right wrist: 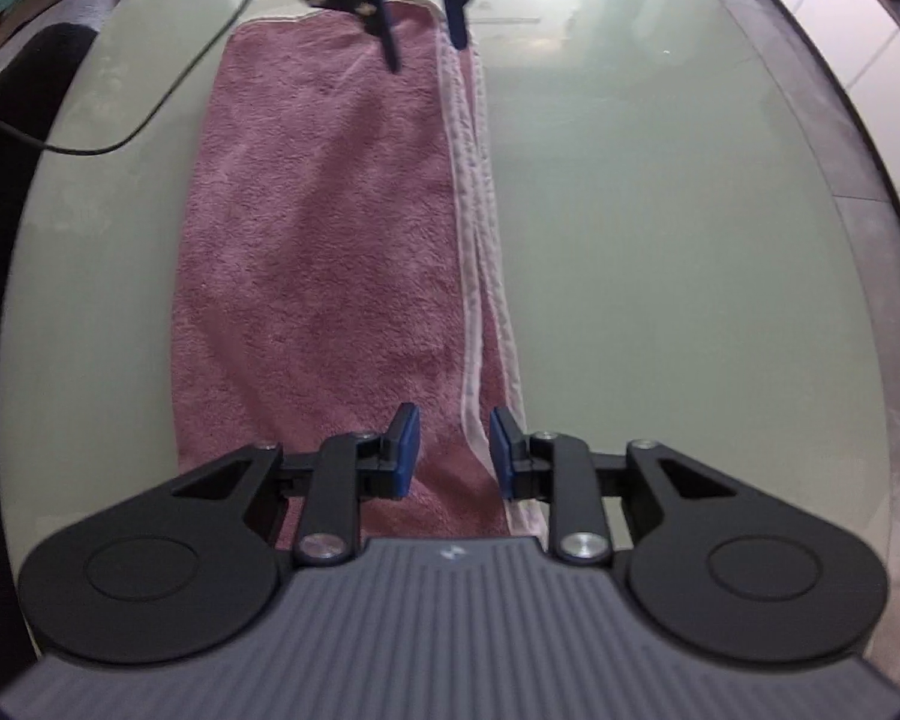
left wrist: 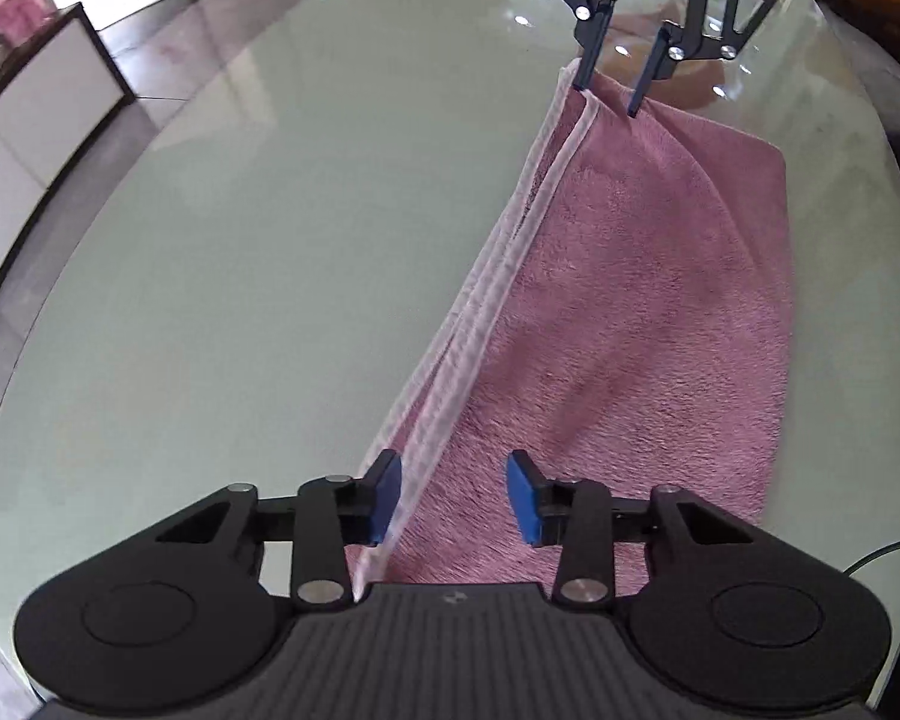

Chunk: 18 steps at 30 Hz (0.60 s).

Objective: Fold towel
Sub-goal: 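Close both grippers on the ends of the towel's folded edge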

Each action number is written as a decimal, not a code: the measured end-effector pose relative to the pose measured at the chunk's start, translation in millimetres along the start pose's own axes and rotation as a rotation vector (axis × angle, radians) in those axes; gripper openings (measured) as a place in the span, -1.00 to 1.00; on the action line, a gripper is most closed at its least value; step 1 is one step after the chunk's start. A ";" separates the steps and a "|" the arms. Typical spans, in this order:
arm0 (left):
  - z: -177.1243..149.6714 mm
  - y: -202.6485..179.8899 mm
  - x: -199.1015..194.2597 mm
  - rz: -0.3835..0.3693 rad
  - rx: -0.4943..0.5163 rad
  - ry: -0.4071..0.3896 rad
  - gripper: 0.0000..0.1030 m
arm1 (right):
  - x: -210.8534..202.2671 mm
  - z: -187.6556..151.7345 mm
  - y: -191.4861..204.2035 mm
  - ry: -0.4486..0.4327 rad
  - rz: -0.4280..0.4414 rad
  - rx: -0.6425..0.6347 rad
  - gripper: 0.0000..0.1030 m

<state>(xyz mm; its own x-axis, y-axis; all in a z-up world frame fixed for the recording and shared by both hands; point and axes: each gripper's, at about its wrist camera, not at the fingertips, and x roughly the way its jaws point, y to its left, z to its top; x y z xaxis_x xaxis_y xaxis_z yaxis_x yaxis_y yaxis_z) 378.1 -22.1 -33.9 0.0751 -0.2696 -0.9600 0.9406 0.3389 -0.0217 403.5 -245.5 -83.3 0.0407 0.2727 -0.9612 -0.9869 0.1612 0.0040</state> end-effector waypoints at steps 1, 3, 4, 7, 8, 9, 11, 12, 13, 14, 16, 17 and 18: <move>-0.1 1.4 2.0 -0.011 -0.003 0.011 -0.61 | 2.2 1.1 -0.9 0.000 0.009 0.002 -0.51; -0.3 6.7 6.8 -0.027 -0.012 0.025 -0.63 | 8.4 2.2 -1.3 0.006 0.012 0.001 -0.51; -1.6 8.1 6.6 -0.033 -0.018 0.020 -0.64 | 11.6 2.8 -1.3 0.009 0.014 0.000 -0.51; -4.4 11.3 6.8 -0.039 -0.025 0.011 -0.64 | 14.1 2.2 -1.9 0.005 0.014 0.003 -0.51; -4.6 11.7 7.4 -0.033 -0.019 0.012 -0.64 | 14.4 2.0 -2.7 0.006 0.014 0.007 -0.51; -3.4 11.0 8.9 -0.026 -0.012 0.015 -0.64 | 14.7 1.8 -3.5 0.008 0.015 0.010 -0.51; -1.0 9.8 11.7 -0.012 0.002 0.021 -0.64 | 17.8 1.2 -3.8 0.019 0.017 0.016 -0.64; 0.1 9.0 11.8 -0.007 0.010 0.023 -0.66 | 18.5 2.1 -3.5 0.019 0.018 0.017 -0.71; 1.3 8.2 12.0 -0.001 0.017 0.025 -0.68 | 19.1 1.7 -3.2 0.018 0.019 0.020 -0.90; 2.3 7.4 12.0 0.004 0.024 0.026 -0.70 | 19.7 1.2 -3.1 0.026 0.023 0.023 -0.91; 1.1 5.9 10.0 0.007 0.026 0.025 -0.74 | 16.9 -0.3 -3.1 0.025 0.014 0.023 -0.91; 1.3 6.0 10.2 0.010 0.026 0.024 -0.74 | 15.3 -1.4 -3.8 0.024 0.009 0.029 -0.92; 0.2 5.4 9.6 0.016 0.023 0.019 -0.75 | 13.8 -2.3 -4.2 0.021 0.000 0.030 -0.92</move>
<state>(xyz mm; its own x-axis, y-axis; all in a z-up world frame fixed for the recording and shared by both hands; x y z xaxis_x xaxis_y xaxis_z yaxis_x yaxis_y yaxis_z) 384.0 -23.0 -43.2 0.0843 -0.2467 -0.9654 0.9467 0.3220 0.0004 407.8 -244.6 -97.2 0.0368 0.2526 -0.9669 -0.9818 0.1895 0.0121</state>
